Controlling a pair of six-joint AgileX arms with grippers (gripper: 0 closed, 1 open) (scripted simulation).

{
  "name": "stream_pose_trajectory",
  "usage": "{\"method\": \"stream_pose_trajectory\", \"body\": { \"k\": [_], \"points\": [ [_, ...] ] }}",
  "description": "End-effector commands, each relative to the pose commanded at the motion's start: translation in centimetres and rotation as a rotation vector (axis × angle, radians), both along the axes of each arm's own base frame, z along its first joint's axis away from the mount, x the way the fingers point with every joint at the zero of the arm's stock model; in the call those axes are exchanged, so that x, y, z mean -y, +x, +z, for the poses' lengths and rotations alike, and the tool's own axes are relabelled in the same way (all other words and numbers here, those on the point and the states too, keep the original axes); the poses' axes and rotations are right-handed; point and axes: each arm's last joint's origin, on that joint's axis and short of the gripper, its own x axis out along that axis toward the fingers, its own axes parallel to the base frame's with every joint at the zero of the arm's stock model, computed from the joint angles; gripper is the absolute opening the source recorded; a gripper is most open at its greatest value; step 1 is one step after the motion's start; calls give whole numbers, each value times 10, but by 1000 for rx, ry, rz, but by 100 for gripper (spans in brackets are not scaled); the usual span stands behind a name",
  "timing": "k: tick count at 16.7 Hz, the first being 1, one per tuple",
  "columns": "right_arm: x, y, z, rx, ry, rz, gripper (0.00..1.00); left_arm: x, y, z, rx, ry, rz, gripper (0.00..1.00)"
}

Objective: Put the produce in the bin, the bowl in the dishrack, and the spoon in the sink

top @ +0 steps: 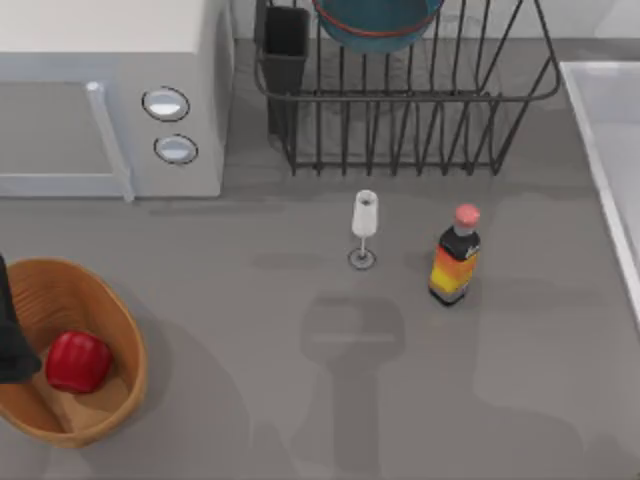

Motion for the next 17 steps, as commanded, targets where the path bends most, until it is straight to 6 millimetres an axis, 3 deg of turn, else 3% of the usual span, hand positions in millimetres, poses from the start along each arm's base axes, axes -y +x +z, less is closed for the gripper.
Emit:
{"method": "stream_pose_trajectory", "body": {
  "k": [3, 8, 17],
  "points": [
    [-1, -1, -15, -17, 0, 2, 0, 0, 0, 0, 0, 0, 0, 100],
    [-1, -2, -17, -19, 0, 2, 0, 0, 0, 0, 0, 0, 0, 100],
    [-1, -2, -17, -19, 0, 2, 68, 0, 0, 0, 0, 0, 0, 100]
  ]
}}
